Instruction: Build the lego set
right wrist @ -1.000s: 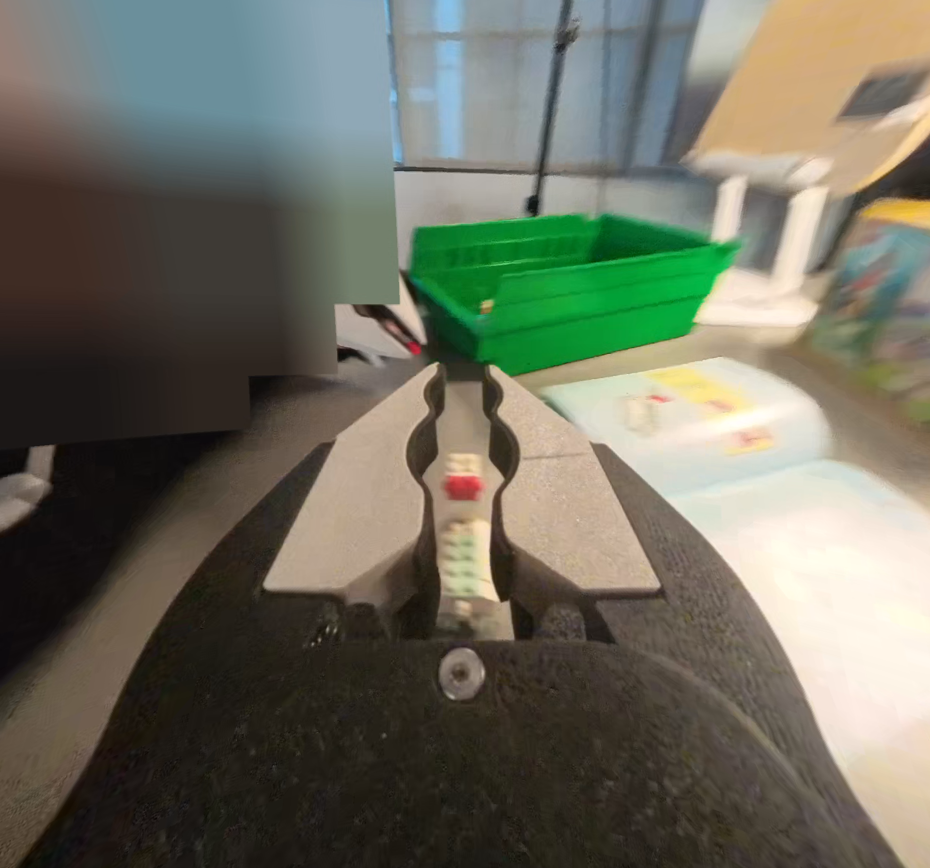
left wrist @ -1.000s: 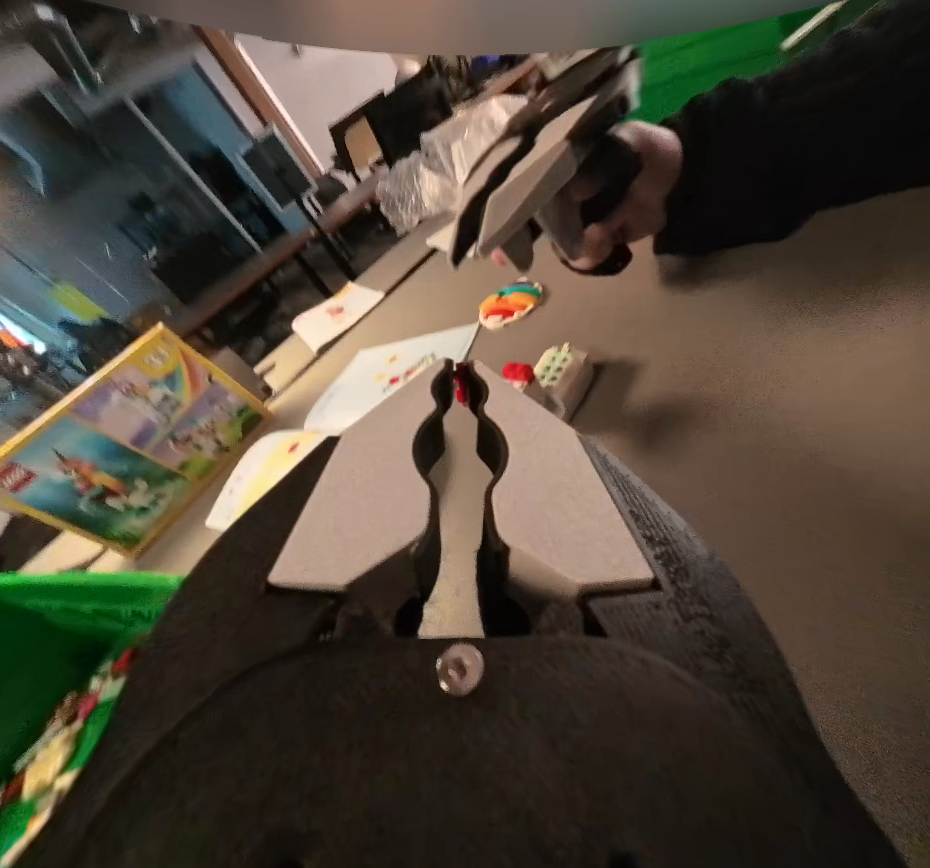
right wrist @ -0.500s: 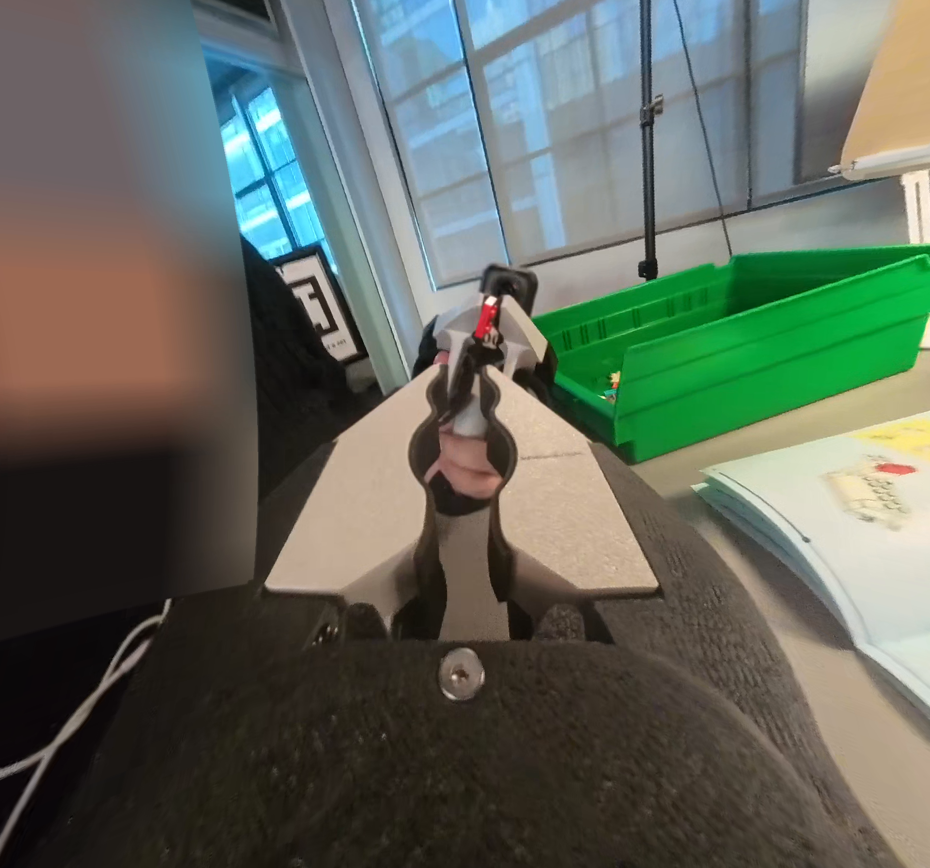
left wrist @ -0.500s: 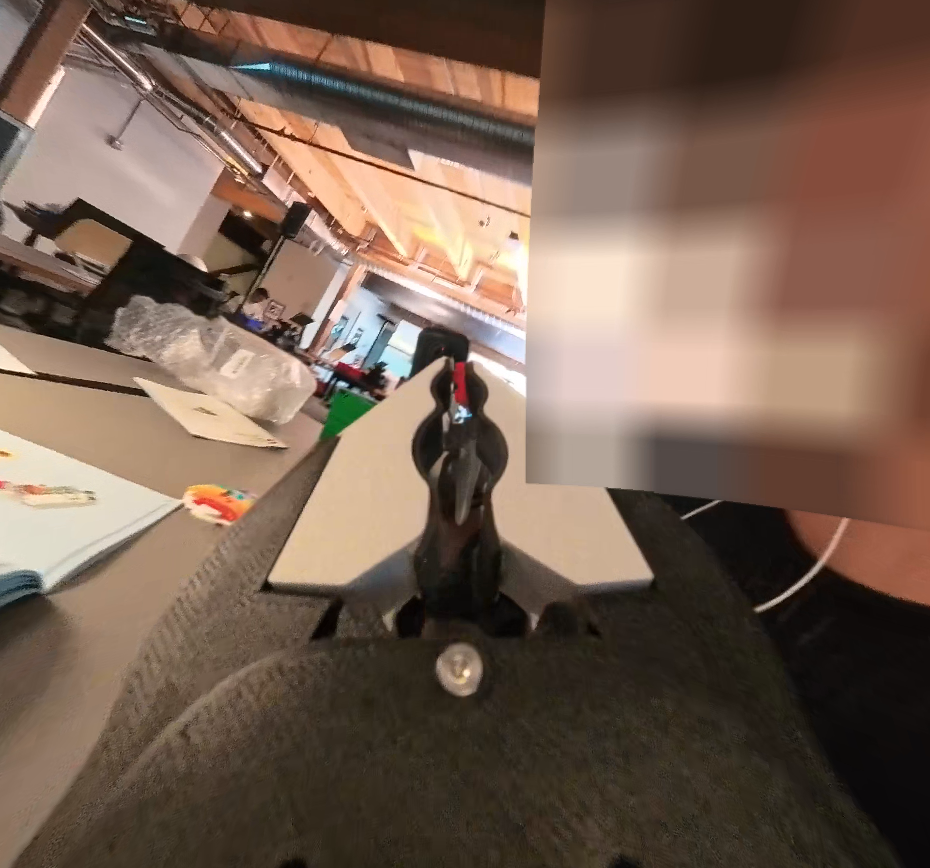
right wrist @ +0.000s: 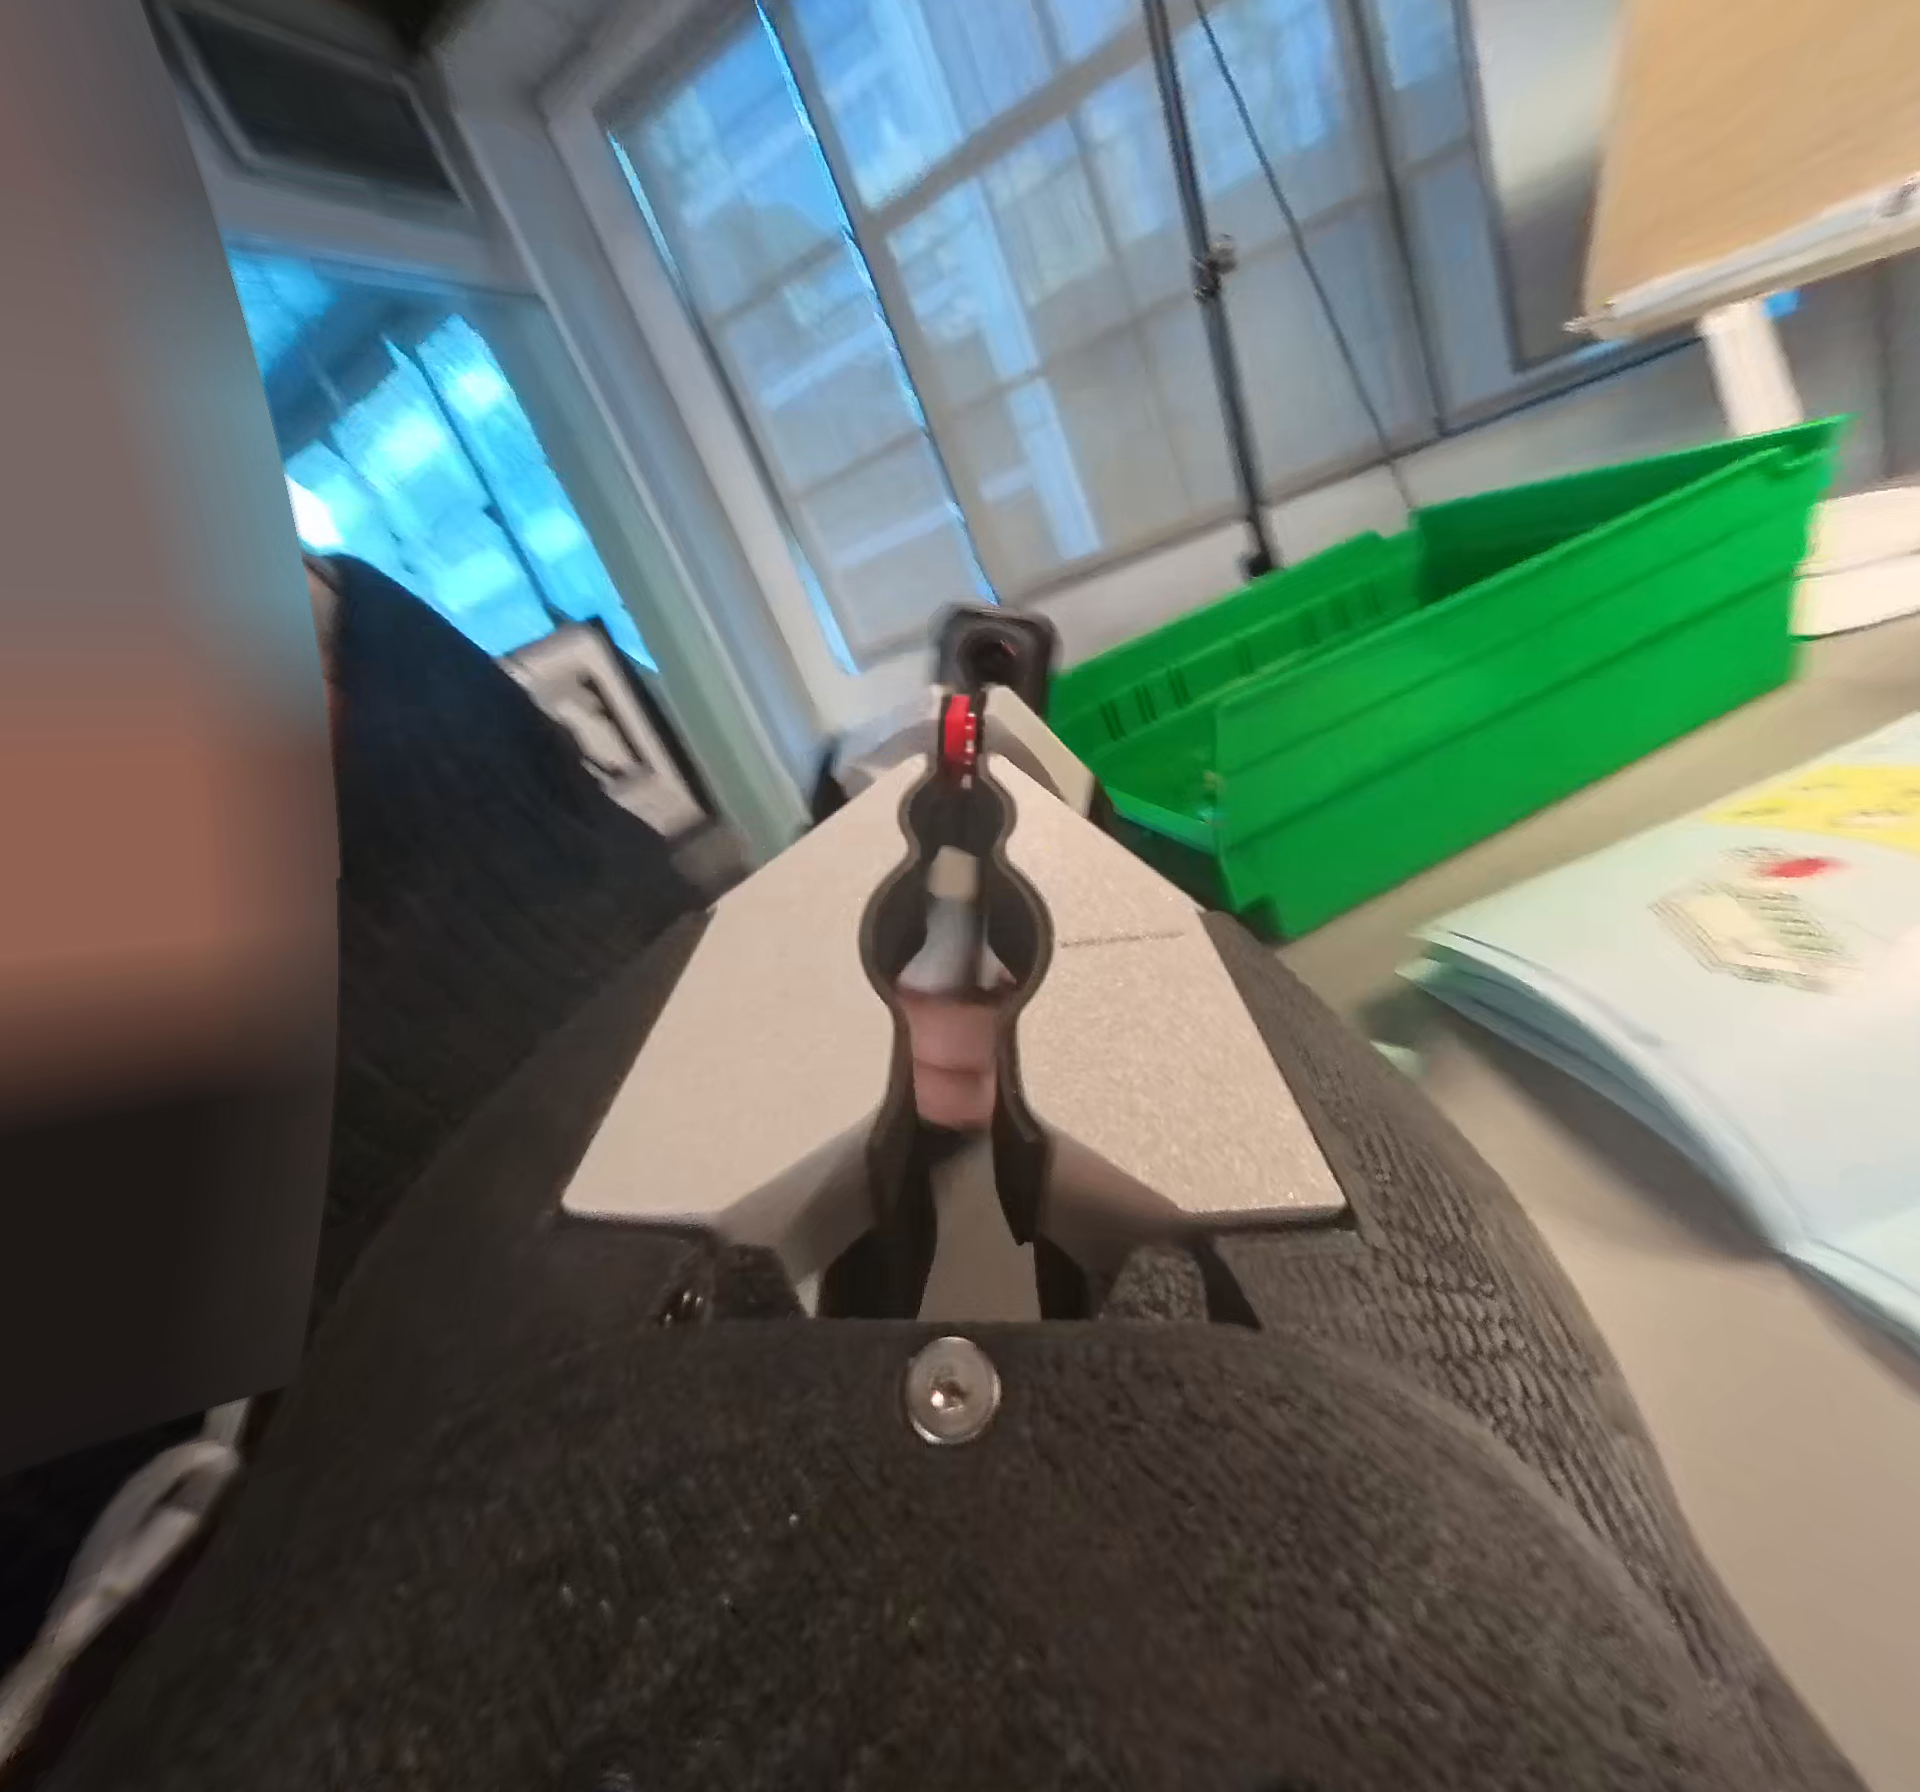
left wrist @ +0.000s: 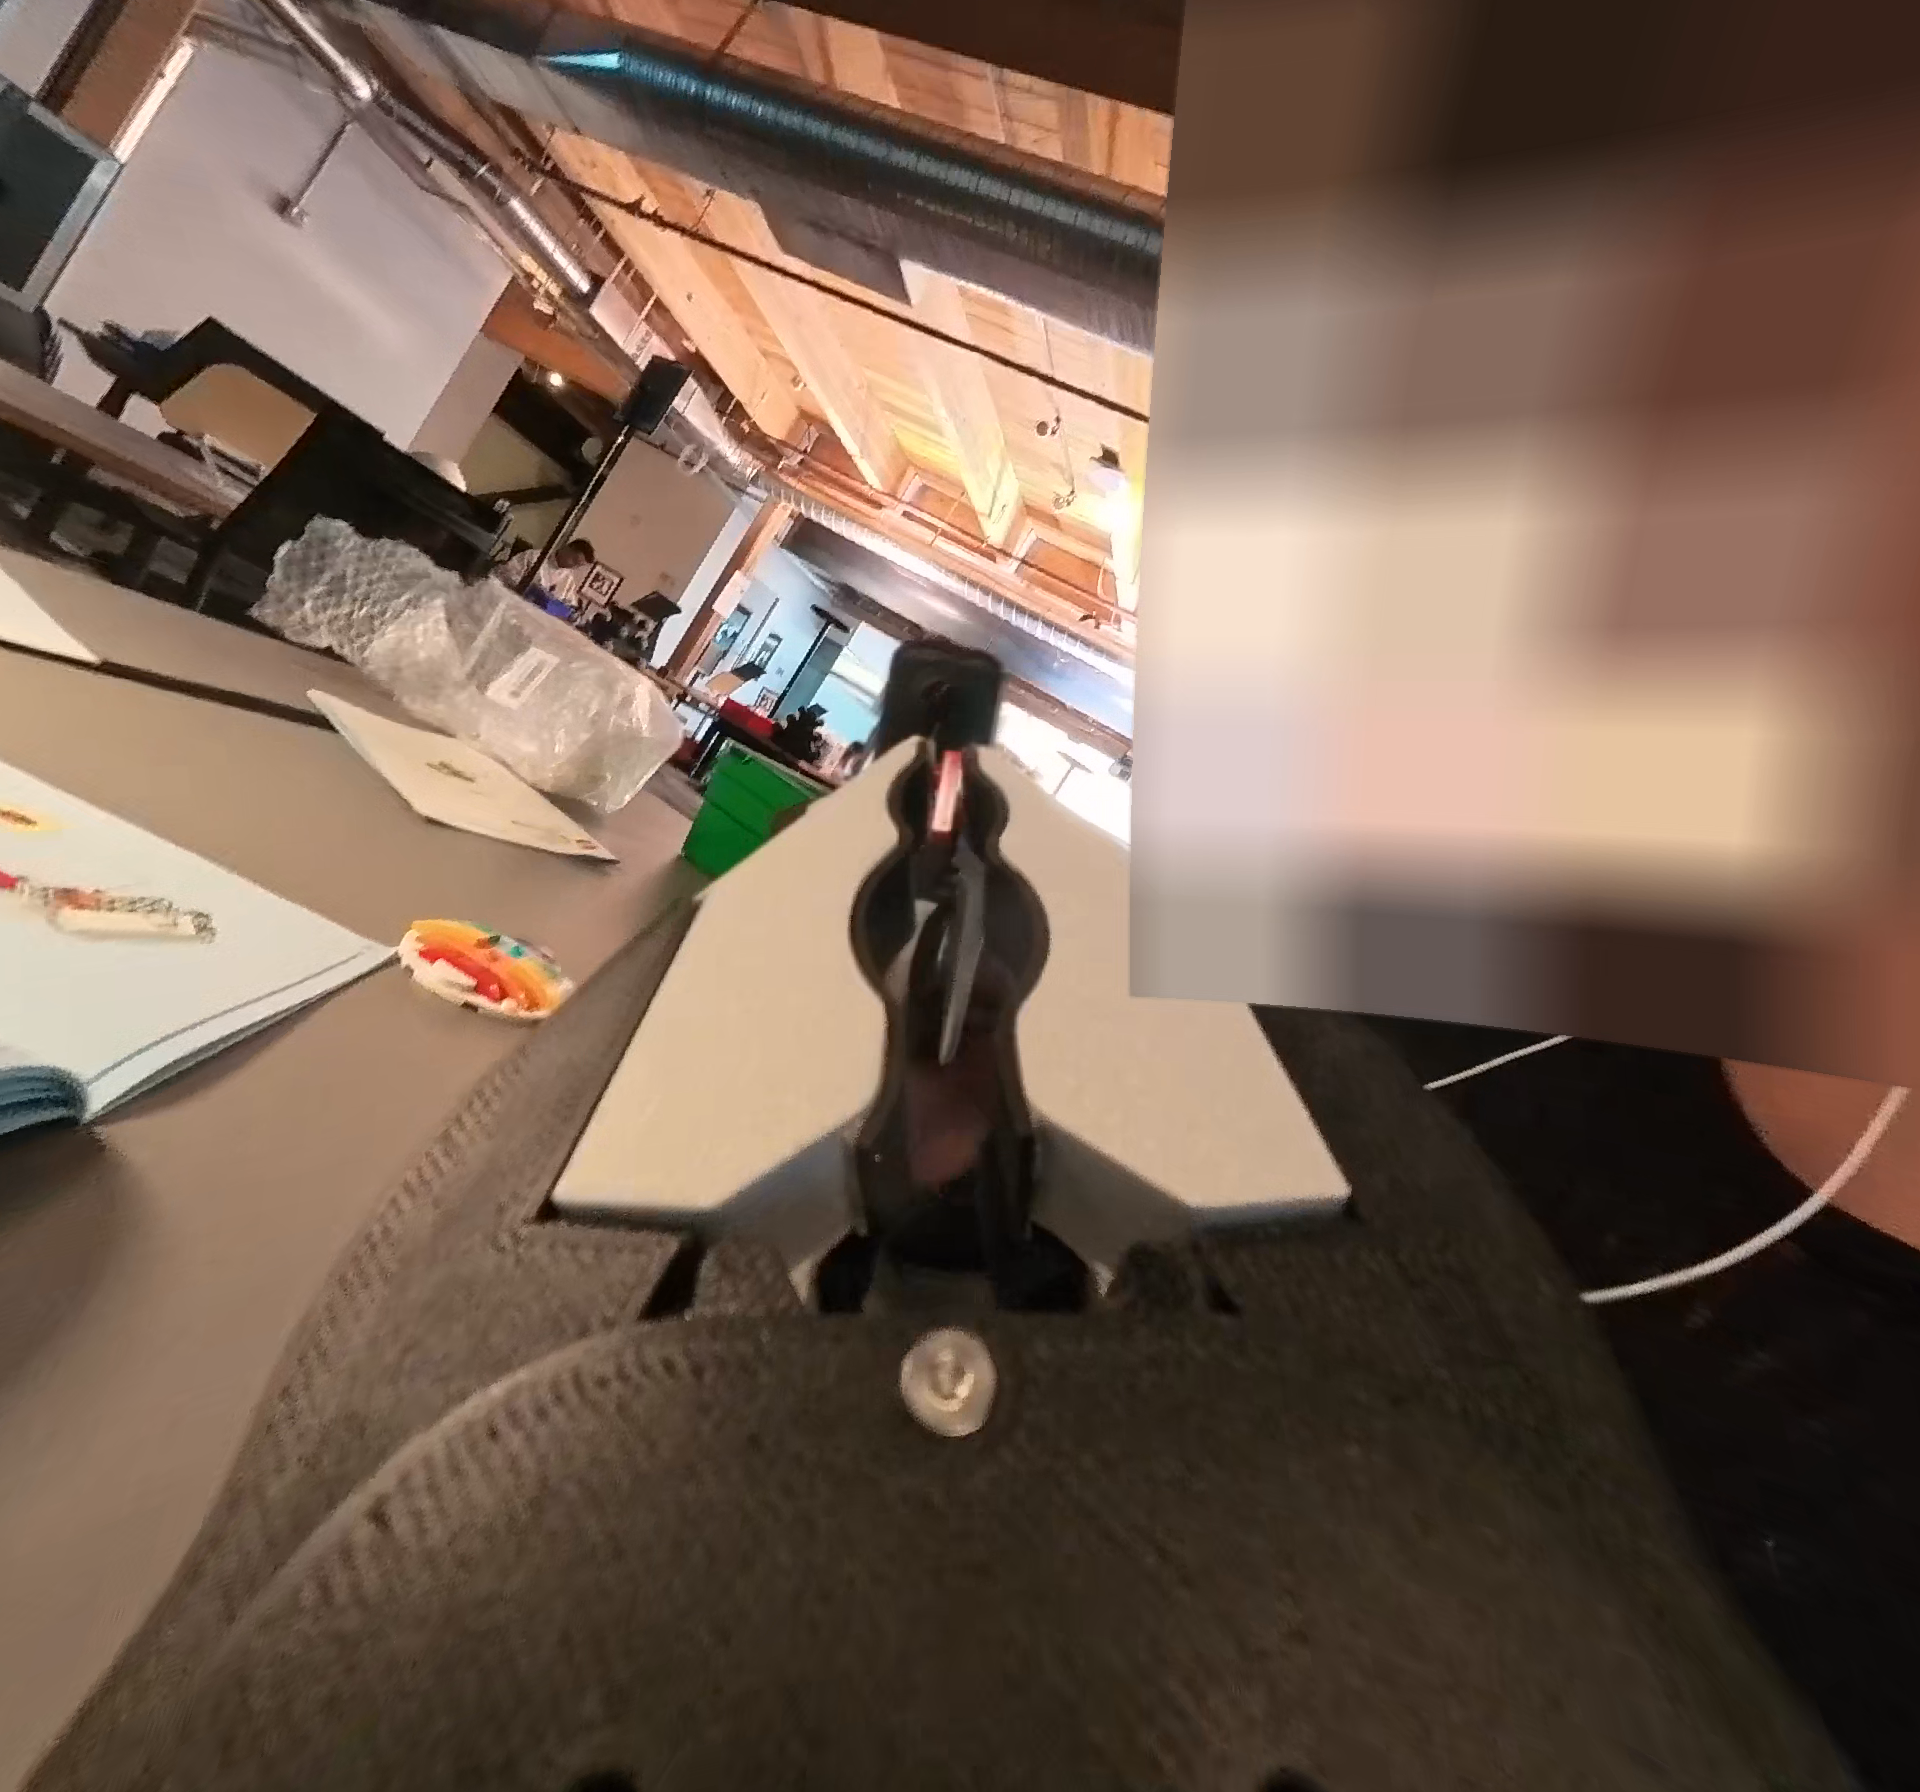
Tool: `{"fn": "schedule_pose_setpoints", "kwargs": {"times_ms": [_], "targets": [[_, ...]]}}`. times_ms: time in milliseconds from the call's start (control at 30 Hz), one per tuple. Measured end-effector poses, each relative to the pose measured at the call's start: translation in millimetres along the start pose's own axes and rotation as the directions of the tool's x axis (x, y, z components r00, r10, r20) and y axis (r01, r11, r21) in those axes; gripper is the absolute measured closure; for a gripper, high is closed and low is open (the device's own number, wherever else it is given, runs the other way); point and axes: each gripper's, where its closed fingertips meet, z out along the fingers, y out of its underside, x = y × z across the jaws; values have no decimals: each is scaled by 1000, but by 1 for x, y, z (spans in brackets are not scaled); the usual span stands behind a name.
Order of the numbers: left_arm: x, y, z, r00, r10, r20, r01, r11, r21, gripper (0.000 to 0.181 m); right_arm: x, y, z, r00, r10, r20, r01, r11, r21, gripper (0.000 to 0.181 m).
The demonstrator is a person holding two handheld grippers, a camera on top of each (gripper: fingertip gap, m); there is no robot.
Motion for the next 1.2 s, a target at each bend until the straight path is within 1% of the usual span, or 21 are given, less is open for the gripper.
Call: {"fn": "schedule_pose_setpoints", "kwargs": {"times_ms": [33, 100, 133, 167, 200, 233, 267, 300, 333, 400, 467, 533, 567, 700, 767, 833, 900, 967, 1067, 1167, 1200], "targets": [[-3, 2, -1, 1000, 7, 21, -6, 1000, -25, 176, 3, 1, -3, 998, -50, -26, 49, 998, -30, 179], [-5, 5, -3, 996, 72, 49, -68, 994, -80, 169, 15, 0, -17, 978, -190, -89, 180, 978, -109, 179], [-6, 4, -6, 990, 120, 72, -112, 988, -102, 165, 26, 1, -29, 946, -296, -131, 268, 943, -196, 179], [-9, 4, -9, 979, 176, 106, -163, 978, -128, 163, 41, 5, -44, 886, -431, -171, 363, 874, -324, 179], [-13, 5, -12, 961, 236, 142, -213, 964, -162, 162, 57, 9, -64, 791, -581, -192, 446, 762, -471, 179], [-17, 5, -14, 942, 290, 168, -257, 947, -194, 162, 72, 13, -85, 674, -718, -172, 497, 614, -613, 179], [-18, 6, -17, 925, 332, 184, -291, 932, -218, 161, 83, 17, -106, 559, -821, -115, 510, 450, -733, 179], [-19, 7, -18, 912, 363, 192, -315, 918, -239, 162, 89, 22, -123, 468, -883, -26, 502, 290, -815, 179], [-21, 9, -19, 901, 386, 197, -330, 906, -264, 162, 90, 30, -135, 407, -910, 80, 493, 145, -858, 179], [-26, 14, -20, 886, 415, 208, -341, 886, -314, 161, 88, 49, -152, 330, -897, 293, 472, -112, -874, 179], [-27, 20, -18, 886, 420, 199, -340, 877, -339, 161, 86, 63, -165, 251, -836, 488, 463, -339, -819, 178], [-27, 23, -18, 887, 420, 191, -338, 873, -351, 162, 85, 67, -175, 162, -754, 637, 449, -518, -728, 178], [-27, 24, -18, 887, 422, 188, -339, 871, -354, 163, 84, 67, -179, 133, -718, 683, 444, -573, -689, 178], [-28, 24, -21, 880, 432, 195, -348, 868, -356, 168, 82, 78, -194, 158, -611, 775, 457, -651, -606, 178], [-28, 24, -21, 883, 425, 198, -341, 872, -352, 168, 80, 81, -197, 135, -556, 820, 465, -695, -548, 178], [-26, 27, -20, 889, 416, 193, -335, 876, -348, 168, 80, 81, -198, 121, -532, 838, 465, -715, -522, 178], [-23, 31, -18, 887, 424, 180, -343, 869, -356, 168, 77, 82, -201, 136, -519, 844, 480, -711, -514, 178], [-24, 36, -18, 873, 456, 173, -367, 848, -383, 167, 74, 82, -205, 174, -511, 842, 486, -699, -525, 176], [-25, 38, -18, 854, 493, 166, -399, 826, -399, 167, 71, 77, -211, 252, -516, 819, 487, -664, -568, 162], [-25, 39, -19, 866, 473, 163, -383, 836, -393, 166, 70, 73, -220, 337, -536, 774, 462, -622, -632, 150], [-24, 38, -19, 872, 461, 162, -374, 843, -386, 166, 71, 71, -222, 369, -561, 741, 443, -595, -671, 146]]}}
